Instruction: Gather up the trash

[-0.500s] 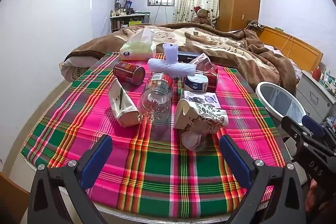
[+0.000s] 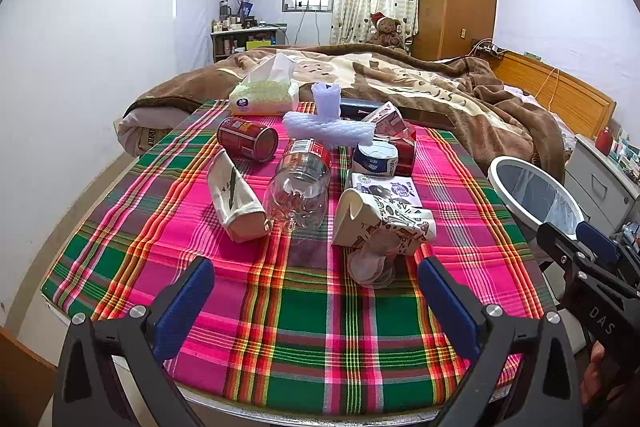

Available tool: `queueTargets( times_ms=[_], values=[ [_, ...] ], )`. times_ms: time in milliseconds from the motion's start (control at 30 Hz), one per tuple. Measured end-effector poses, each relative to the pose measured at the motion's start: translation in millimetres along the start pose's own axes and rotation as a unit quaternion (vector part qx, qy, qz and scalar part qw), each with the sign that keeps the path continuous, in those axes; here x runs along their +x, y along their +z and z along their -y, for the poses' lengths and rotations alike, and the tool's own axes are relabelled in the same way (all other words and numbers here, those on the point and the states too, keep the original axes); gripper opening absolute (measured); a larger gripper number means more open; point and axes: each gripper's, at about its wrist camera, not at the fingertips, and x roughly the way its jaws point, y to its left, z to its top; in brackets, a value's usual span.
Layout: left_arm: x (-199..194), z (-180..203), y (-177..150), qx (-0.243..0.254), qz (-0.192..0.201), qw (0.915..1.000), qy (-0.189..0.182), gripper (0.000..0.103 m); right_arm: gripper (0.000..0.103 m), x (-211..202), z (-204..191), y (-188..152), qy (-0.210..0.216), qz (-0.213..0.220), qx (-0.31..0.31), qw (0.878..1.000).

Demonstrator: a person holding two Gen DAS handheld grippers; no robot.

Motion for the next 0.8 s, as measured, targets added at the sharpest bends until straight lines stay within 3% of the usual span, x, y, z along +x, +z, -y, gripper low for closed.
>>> queueTargets(
  times_ms=[800],
  values=[
    [-0.3,-0.6,1.0,-0.001,0.003,1.0,0.0,0.103,0.073,3.7,-0.2,0.9,-0.002,-0.003,0.004,1.0]
  ],
)
